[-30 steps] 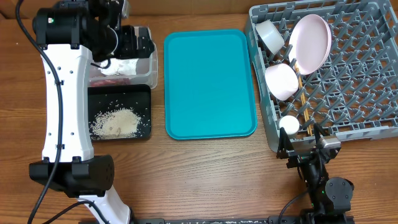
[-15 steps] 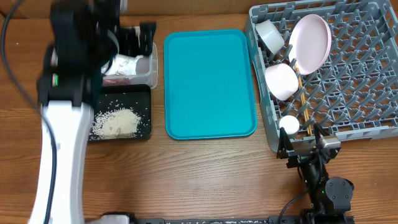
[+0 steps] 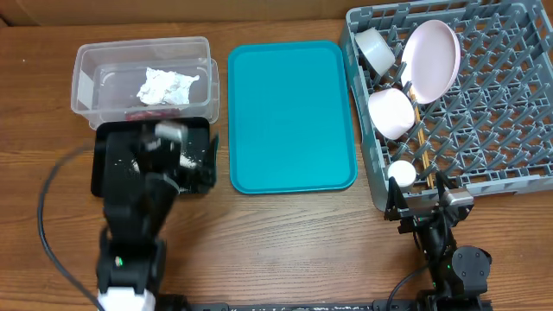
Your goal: Sort waste into correct bins and load items into the dishwasher
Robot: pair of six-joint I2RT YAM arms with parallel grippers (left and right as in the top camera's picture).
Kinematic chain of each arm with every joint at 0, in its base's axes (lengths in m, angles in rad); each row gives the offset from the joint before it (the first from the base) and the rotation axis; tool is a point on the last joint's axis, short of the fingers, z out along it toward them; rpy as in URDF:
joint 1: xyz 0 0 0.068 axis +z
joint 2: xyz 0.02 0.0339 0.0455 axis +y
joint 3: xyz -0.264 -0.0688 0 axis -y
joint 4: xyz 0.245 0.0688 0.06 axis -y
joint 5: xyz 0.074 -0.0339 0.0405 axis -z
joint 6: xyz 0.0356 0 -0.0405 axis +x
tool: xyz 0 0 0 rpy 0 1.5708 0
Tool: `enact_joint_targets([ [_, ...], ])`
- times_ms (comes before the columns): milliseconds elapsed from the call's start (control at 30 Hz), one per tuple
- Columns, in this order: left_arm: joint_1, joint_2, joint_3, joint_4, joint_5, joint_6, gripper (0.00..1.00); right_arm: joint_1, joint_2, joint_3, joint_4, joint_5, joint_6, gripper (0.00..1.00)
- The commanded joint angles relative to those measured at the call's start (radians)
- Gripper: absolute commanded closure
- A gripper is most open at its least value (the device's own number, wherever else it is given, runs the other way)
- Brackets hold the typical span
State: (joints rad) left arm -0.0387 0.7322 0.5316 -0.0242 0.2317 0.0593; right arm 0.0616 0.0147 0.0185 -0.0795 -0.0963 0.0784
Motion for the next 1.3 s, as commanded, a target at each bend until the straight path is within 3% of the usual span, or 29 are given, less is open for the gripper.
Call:
enact_joint_targets([
  [0,0.001,-0.131,-0.118,0.042,-0.056,-0.021,0.0,0.008,-0.012,-0.011,0.004,0.014,0.008,0.0],
  [433,0.002,-0.469,-0.34,0.045,-0.159,-0.022,0.0,0.008,-0.012,-0.011,0.004,0.014,0.008,0.0],
  [800,0.027,-0.668,-0.528,0.067,-0.161,-0.041,0.0,0.008,-0.012,-0.011,0.004,0.014,0.008,0.0],
  [1000,0.027,-0.729,-0.527,-0.051,-0.19,-0.042,0.0,0.008,-0.012,-0.011,0.004,0.014,0.008,0.0],
  [1267,0.027,-0.727,-0.527,-0.051,-0.19,-0.04,0.0,0.008,-0.012,-0.011,0.004,0.014,0.008,0.0],
])
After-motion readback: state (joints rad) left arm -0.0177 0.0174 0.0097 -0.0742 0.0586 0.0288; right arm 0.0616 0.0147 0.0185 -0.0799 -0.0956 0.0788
